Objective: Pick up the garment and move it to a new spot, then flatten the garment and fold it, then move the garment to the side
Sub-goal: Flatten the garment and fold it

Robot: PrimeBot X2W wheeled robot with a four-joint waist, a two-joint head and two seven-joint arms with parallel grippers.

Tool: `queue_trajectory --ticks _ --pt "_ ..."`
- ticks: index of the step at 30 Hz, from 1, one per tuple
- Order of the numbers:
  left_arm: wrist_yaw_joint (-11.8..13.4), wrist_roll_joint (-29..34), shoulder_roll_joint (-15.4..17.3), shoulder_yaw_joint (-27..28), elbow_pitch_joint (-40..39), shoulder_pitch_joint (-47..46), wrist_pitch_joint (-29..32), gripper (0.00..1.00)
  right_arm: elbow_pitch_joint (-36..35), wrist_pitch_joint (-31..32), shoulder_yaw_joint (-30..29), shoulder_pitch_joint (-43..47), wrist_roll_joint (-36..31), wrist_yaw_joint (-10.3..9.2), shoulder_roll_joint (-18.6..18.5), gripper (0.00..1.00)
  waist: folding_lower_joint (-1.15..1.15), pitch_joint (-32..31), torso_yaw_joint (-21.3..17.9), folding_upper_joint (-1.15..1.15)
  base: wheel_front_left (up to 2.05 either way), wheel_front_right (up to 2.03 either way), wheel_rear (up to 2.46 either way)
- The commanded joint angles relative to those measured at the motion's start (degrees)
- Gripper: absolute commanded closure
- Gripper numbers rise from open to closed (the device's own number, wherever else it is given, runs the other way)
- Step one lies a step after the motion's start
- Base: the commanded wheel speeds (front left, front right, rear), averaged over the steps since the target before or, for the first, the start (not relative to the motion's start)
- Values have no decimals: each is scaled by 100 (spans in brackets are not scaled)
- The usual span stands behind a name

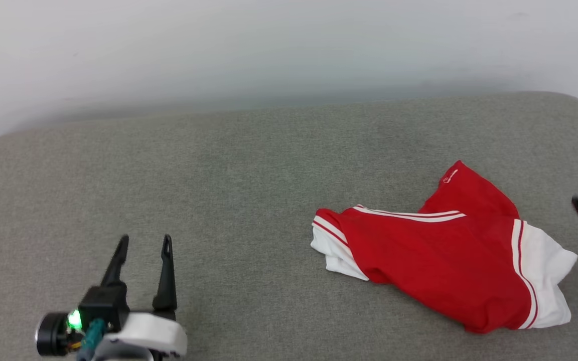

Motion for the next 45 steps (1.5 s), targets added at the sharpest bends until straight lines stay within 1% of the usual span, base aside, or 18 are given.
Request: queue_trajectory --ticks 1,3,5,8,10,13,17,19,21,25,28,31,35,37,40,42,45 --pt "-32 33 41 21 16 -105 -15 0 -46 -126 -139 111 -139 -4 123 0 0 -23 -35 0 0 0 0" --pt "-148 83 181 -6 97 -330 -15 0 -195 -400 -787 243 -634 -3 499 0 0 -37 -71 0 0 0 0" --pt "-259 113 309 -48 221 -598 -14 0 -488 -536 -1506 440 -1171 -4 959 0 0 -44 -99 0 0 0 0" --pt "-415 139 474 -185 335 -1082 171 0 -1175 -605 -2376 906 -1937 -4 1732 0 0 -32 -130 0 0 0 0" --pt "-514 105 570 -292 351 -1445 391 0 -1730 -617 -2759 1217 -2359 -4 2251 0 0 0 -150 0 0 0 0" --pt "-635 -17 714 -564 379 -1990 839 0 -2402 -619 -3029 1716 -2856 -4 2922 0 0 71 -185 0 0 0 0" --pt "-710 -399 887 -1105 413 -2787 1526 0 -2935 -615 -3116 2095 -3176 -4 3490 0 0 224 -244 0 0 0 0" --pt "-709 -641 1037 -1631 402 -3164 1880 0 -3061 -615 -3087 2199 -3190 -4 3695 0 0 315 -296 0 0 0 0" --pt "-709 -977 1229 -2108 420 -3573 2267 0 -3171 -616 -3067 2251 -3204 -4 3859 0 0 413 -349 0 0 0 0" --pt "-710 -1766 1580 -3273 543 -4338 3221 0 -3282 -621 -2915 2362 -3209 -4 4118 0 0 631 -485 0 0 0 0" --pt "-710 -2491 1833 -4157 633 -4842 4050 0 -3324 -622 -2807 2350 -3193 -3 4224 0 0 809 -607 0 0 0 0" --pt "-710 -3139 2035 -4910 617 -5295 4767 0 -3369 -623 -2690 2296 -3272 -3 4290 0 0 997 -722 0 0 0 0" --pt "-711 -3831 2294 -5956 449 -5866 5682 0 -3404 -624 -2613 2159 -3300 -3 4340 0 0 1273 -870 0 0 0 0" --pt "-710 -4095 2384 -6436 353 -6168 6025 0 -3420 -624 -2573 2103 -3319 -3 4368 0 0 1410 -933 0 0 0 0" --pt "-711 -4367 2487 -7007 264 -6513 6364 0 -3419 -624 -2497 1963 -3308 -3 4388 0 0 1628 -1033 0 0 0 0" --pt "-711 -4503 2496 -7185 230 -6654 6541 0 -3421 -623 -2447 1873 -3299 -3 4396 0 0 1756 -1100 0 0 0 0" --pt "-711 -4575 2498 -7273 147 -6719 6819 0 -3422 -624 -2378 1742 -3228 -3 4402 0 0 1934 -1197 0 0 0 0"
